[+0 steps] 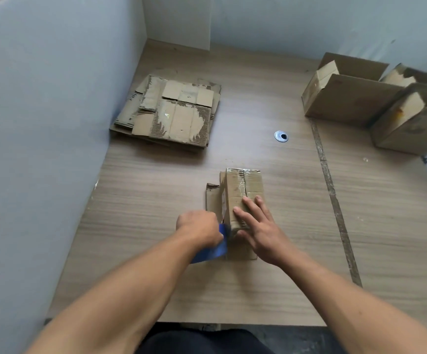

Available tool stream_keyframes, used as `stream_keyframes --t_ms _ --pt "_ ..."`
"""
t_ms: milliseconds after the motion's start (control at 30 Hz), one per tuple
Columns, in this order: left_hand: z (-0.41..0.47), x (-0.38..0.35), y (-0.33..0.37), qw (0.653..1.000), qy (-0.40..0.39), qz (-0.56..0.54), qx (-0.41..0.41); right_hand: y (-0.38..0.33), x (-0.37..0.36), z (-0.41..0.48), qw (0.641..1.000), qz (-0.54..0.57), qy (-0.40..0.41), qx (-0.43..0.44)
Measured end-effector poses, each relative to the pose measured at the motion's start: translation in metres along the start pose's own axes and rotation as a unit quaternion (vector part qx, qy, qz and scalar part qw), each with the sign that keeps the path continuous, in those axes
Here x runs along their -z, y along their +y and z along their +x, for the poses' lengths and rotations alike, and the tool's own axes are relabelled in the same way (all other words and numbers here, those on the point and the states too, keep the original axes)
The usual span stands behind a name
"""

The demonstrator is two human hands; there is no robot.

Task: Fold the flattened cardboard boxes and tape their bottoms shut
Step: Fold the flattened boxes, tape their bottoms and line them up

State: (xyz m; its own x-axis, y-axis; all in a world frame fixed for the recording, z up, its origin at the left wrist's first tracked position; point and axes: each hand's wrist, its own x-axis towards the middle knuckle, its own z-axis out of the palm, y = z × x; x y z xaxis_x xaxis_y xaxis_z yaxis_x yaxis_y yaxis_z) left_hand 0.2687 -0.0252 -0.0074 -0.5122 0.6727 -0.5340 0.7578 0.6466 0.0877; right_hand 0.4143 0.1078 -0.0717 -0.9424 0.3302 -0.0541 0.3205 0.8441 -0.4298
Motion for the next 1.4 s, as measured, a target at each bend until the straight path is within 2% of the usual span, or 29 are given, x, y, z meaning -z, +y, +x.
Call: stream_keyframes --t_ms 100,200,300,500,567,633,667,700,767,800,967,1267,1400 --pt "-0.009 -0.007 -0.028 0.997 0.052 -0.048 0.008 0.002 0.001 0.0 1.0 -0.009 -0.014 -0.004" --pt "-0.015 -0.02 -0.059 0.993 0.11 -0.035 0.01 -0.002 -0.002 0.001 1.0 -0.025 -0.006 -0.012" --pt "-0.013 -0.051 -0.083 0.994 0.105 -0.006 0.011 -0.003 -0.006 -0.001 0.999 -0.031 0.018 -0.015" --pt "-0.01 -0.09 -0.088 0.989 0.138 -0.046 0.019 0.001 -0.011 -0.003 0.999 -0.021 0.039 -0.015" --pt "-0.011 -0.092 -0.083 0.967 0.24 -0.083 0.021 0.002 -0.013 -0.004 0.999 -0.016 0.047 -0.008" --pt "-0.008 -0.092 -0.074 0.925 0.356 -0.118 -0.064 0.003 -0.014 -0.004 0.998 -0.014 0.056 -0.002" --pt "-0.004 -0.09 -0.066 0.913 0.355 -0.156 -0.126 0.004 -0.014 -0.004 0.998 -0.014 0.064 0.004" --pt "-0.001 -0.085 -0.057 0.91 0.311 -0.217 -0.167 0.004 -0.015 -0.004 0.997 -0.014 0.072 0.009" --pt "0.007 -0.078 -0.037 0.908 0.194 -0.328 -0.176 0.004 -0.015 -0.003 0.997 -0.008 0.081 0.009" --pt "0.012 -0.076 -0.029 0.902 0.169 -0.357 -0.174 0.004 -0.015 -0.003 0.997 -0.003 0.081 0.006" --pt "0.028 -0.072 -0.015 0.882 0.166 -0.403 -0.176 0.006 -0.013 -0.002 0.997 0.041 0.067 -0.014" --pt "0.037 -0.071 -0.021 0.892 0.153 -0.368 -0.215 0.005 -0.008 -0.001 0.996 0.072 0.047 -0.026" --pt "0.038 -0.072 -0.014 0.89 0.169 -0.372 -0.202 0.007 0.002 -0.002 0.993 0.113 -0.005 -0.023"
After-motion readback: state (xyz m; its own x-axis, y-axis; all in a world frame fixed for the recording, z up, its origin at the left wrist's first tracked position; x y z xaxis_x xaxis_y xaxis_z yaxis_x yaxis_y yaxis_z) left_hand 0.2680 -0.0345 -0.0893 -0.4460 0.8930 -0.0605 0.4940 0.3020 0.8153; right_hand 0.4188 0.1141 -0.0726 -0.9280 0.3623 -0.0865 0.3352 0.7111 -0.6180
